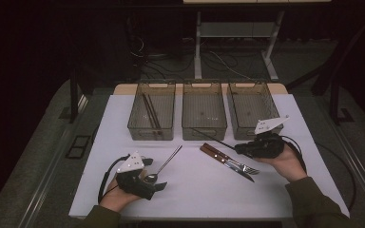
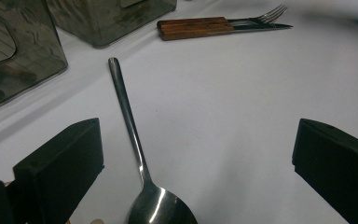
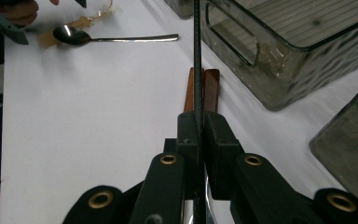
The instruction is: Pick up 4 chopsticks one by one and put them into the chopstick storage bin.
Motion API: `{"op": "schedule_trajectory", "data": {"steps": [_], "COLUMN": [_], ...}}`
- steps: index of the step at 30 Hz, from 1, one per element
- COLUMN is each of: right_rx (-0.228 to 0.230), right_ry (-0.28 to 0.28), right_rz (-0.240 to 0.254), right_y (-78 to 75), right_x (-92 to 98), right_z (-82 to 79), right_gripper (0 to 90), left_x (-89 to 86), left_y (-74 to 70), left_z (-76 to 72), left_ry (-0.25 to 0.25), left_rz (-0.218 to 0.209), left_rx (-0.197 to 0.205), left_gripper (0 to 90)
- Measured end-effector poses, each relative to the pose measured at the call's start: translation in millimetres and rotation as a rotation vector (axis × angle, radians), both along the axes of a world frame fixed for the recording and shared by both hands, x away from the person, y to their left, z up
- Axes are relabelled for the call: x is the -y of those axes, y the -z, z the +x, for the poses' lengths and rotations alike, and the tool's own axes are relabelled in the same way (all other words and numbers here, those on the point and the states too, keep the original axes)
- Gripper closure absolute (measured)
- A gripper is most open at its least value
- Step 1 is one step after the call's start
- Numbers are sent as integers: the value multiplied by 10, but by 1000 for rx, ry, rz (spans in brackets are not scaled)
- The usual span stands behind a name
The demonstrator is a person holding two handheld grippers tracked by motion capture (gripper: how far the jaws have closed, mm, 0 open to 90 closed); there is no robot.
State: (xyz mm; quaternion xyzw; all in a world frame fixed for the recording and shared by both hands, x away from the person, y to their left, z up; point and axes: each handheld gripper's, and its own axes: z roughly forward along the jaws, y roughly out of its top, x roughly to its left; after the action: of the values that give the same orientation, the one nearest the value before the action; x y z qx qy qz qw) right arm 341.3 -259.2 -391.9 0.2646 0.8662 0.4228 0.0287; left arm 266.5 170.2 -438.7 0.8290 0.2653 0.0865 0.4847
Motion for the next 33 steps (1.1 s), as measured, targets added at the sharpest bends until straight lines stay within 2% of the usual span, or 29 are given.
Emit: {"op": "schedule_trajectory", "data": {"steps": [8, 19, 29, 33], "right_rx": [-5, 3, 7, 2], "right_ry": [35, 57, 91, 102], "right_rz": [-11, 19, 24, 5], "right_y": [-65, -185, -276, -305], "right_x": [-118, -315, -596, -742], "right_z": [67, 165, 280, 369], "right_gripper": [846, 846, 846, 846], "left_x": [11, 8, -2, -11], "left_y": [-1, -6, -13, -11], "left_z": [-4, -5, -7, 0], "left_ry": [4, 2, -1, 2], "left_rz": [1, -3, -10, -10], "left_rx": [-1, 0, 3, 3], "left_gripper": [10, 10, 10, 10]}}
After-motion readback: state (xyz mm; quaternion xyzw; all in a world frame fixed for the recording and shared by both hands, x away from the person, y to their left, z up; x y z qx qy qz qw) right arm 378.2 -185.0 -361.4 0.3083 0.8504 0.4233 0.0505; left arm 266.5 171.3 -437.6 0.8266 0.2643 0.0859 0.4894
